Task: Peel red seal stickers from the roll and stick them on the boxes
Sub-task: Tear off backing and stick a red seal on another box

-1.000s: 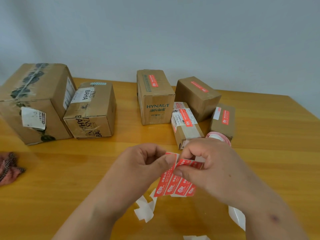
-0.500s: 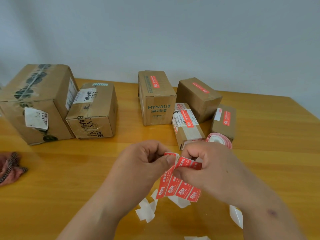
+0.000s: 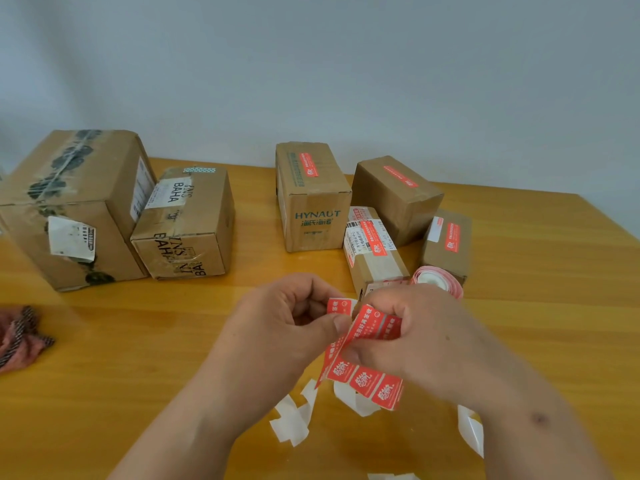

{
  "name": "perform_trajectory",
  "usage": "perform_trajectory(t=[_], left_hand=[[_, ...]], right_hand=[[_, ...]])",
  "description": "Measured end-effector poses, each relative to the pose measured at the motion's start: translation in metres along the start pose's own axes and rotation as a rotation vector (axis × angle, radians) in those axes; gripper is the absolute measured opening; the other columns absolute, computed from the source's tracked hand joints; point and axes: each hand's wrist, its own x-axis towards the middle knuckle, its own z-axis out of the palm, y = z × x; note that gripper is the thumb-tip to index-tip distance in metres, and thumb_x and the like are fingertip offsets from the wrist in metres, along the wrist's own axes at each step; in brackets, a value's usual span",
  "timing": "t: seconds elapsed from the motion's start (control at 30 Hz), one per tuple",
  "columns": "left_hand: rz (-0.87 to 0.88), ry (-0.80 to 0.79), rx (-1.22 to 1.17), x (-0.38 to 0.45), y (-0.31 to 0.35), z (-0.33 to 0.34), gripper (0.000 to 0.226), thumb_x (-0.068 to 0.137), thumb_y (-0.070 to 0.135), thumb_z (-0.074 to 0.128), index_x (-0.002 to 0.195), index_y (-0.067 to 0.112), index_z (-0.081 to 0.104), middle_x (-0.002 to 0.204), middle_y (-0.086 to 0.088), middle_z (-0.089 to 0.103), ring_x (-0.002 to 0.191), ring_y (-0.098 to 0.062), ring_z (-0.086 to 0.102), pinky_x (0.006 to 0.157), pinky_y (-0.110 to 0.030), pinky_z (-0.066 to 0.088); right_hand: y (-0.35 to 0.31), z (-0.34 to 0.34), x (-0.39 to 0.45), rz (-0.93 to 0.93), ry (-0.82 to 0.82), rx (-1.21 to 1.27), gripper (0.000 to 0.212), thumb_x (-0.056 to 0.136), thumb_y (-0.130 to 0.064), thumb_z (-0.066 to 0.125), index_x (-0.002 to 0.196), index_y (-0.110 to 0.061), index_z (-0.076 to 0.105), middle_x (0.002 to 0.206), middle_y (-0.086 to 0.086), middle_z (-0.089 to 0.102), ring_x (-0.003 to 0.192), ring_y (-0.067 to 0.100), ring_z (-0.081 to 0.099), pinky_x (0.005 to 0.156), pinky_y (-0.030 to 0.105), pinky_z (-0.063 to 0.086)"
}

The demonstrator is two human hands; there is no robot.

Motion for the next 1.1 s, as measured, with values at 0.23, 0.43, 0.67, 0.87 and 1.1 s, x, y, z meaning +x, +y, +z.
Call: perform_trajectory(t=[0.23, 0.43, 0.67, 0.87, 1.1], left_hand=[[0.021, -0.035, -0.02, -0.0023, 0.0029, -0.0016, 0.01, 0.075, 0.03, 0.074, 0.084, 0.026, 0.071, 0.082, 0.0, 0.075, 0.077, -0.018, 0.07, 0.066, -0.025, 0.057], [0.026, -0.029, -0.087, -0.0007, -0.0009, -0.001, 0.008, 0.072, 0.028, 0.071, 0.08, 0.026, 0.071, 0.08, -0.001, 0.075, 0.073, -0.011, 0.071, 0.064, -0.019, 0.053], [0.0, -0.001, -0.176, 0.0008, -0.0046, 0.0012, 0.012, 0.071, 0.024, 0.072, 0.08, 0.017, 0.072, 0.08, -0.006, 0.074, 0.074, -0.016, 0.071, 0.066, -0.025, 0.055], [-0.031, 0.061, -0.181, 0.002, -0.0066, 0.0042, 0.014, 0.073, 0.024, 0.072, 0.084, 0.016, 0.072, 0.079, -0.005, 0.074, 0.074, -0.017, 0.071, 0.067, -0.031, 0.056], [-0.058, -0.031, -0.164, -0.0007, -0.0033, -0.0011, 0.025, 0.072, 0.027, 0.074, 0.095, 0.019, 0.07, 0.085, -0.007, 0.076, 0.079, -0.021, 0.073, 0.071, -0.031, 0.056]], right_hand=[[0.0012, 0.0002, 0.0002, -0.074, 0.087, -0.085, 0.031, 0.08, -0.039, 0.072, 0.064, -0.015, 0.059, 0.069, 0.003, 0.061, 0.061, 0.016, 0.062, 0.053, 0.033, 0.052], [0.0031, 0.0025, 0.0013, -0.194, 0.144, -0.224, 0.028, 0.08, -0.042, 0.069, 0.066, -0.019, 0.063, 0.068, -0.005, 0.059, 0.071, 0.009, 0.058, 0.059, 0.012, 0.037], [0.0071, 0.0055, 0.0025, -0.253, 0.198, -0.353, 0.033, 0.081, -0.044, 0.067, 0.058, -0.023, 0.054, 0.059, -0.011, 0.051, 0.064, 0.005, 0.051, 0.068, 0.013, 0.024], [0.0051, 0.0046, 0.0014, -0.245, 0.203, -0.337, 0.034, 0.082, -0.044, 0.066, 0.059, -0.023, 0.052, 0.062, -0.011, 0.054, 0.067, 0.008, 0.054, 0.069, 0.016, 0.027], [0.0047, 0.0021, -0.001, -0.188, 0.199, -0.308, 0.03, 0.081, -0.05, 0.066, 0.067, -0.024, 0.058, 0.07, -0.01, 0.058, 0.073, 0.007, 0.056, 0.069, 0.027, 0.047]])
